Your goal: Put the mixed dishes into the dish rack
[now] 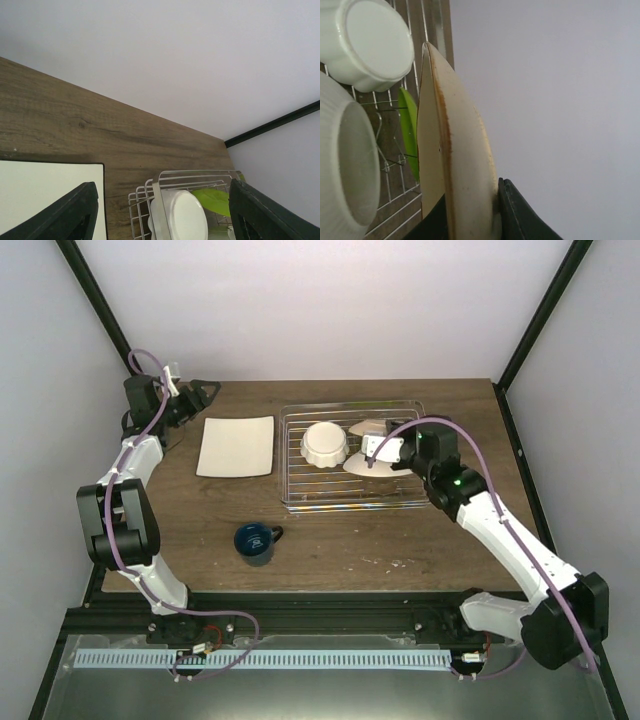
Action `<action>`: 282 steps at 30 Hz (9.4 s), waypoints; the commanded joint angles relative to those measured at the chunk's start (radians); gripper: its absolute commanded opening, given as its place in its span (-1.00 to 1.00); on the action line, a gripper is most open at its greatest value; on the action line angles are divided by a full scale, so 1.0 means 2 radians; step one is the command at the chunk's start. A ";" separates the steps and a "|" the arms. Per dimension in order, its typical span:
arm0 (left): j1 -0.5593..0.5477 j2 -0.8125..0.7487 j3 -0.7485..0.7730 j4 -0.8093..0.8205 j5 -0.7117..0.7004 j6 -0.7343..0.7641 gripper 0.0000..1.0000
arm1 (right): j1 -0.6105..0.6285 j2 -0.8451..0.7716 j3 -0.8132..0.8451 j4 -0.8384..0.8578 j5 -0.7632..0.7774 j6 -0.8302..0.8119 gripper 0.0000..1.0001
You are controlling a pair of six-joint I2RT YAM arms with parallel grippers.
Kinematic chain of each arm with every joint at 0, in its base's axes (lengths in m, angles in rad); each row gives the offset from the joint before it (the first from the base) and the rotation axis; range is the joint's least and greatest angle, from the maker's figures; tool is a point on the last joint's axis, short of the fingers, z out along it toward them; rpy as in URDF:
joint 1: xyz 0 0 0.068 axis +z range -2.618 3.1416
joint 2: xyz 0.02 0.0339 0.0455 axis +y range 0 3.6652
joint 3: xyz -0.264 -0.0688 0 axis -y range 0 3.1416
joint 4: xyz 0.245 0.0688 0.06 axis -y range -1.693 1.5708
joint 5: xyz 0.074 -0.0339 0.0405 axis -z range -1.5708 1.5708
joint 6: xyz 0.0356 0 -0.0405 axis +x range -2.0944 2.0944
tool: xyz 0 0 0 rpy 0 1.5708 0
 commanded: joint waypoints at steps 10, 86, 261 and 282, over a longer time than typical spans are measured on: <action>0.002 0.000 -0.004 0.012 -0.006 -0.001 0.47 | 0.000 0.031 -0.002 0.078 -0.005 0.001 -0.99; 0.012 0.035 0.032 -0.001 0.004 0.005 0.47 | -0.015 0.109 -0.056 0.191 -0.016 -0.031 -0.99; 0.059 -0.321 -0.369 0.178 0.164 -0.207 -1.00 | 0.044 0.487 0.513 -0.169 -0.464 0.686 0.44; 0.055 -0.325 -0.368 0.177 0.167 -0.207 -1.00 | 0.041 0.487 0.489 -0.167 -0.436 0.674 0.42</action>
